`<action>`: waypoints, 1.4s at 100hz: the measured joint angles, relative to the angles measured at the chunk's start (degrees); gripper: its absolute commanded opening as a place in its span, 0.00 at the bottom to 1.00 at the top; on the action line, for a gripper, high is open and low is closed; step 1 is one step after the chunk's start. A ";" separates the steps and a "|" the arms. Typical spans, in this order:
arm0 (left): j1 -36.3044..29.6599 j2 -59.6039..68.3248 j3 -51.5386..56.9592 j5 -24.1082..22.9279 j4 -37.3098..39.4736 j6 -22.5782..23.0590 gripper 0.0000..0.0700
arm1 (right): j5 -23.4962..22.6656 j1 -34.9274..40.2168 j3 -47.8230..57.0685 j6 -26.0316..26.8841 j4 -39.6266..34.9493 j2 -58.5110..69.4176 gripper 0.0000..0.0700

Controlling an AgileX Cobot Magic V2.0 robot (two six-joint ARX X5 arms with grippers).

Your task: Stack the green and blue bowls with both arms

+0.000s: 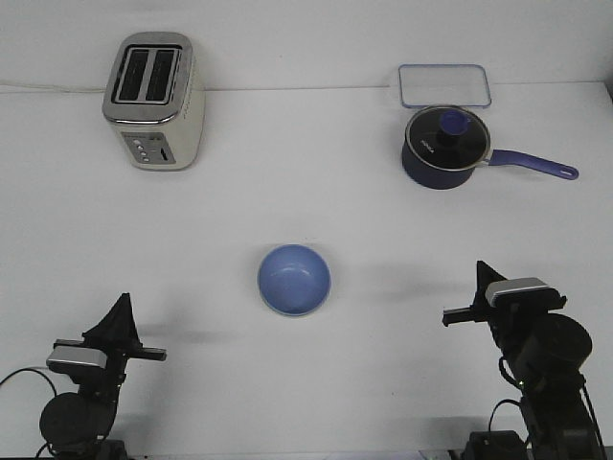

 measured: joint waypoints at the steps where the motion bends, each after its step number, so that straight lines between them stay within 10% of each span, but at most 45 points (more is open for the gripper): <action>1: 0.00 0.00 0.00 0.02 0.00 0.00 0.02 | 0.00 0.00 0.00 0.02 0.00 0.00 0.00; 100: 0.00 0.00 0.00 0.02 0.00 0.02 0.02 | 0.42 0.00 -0.52 0.02 0.72 -3.10 0.00; 140: 0.00 0.00 0.00 0.00 0.00 0.00 0.02 | 5.79 -2.91 -17.07 0.26 10.29 -18.99 0.00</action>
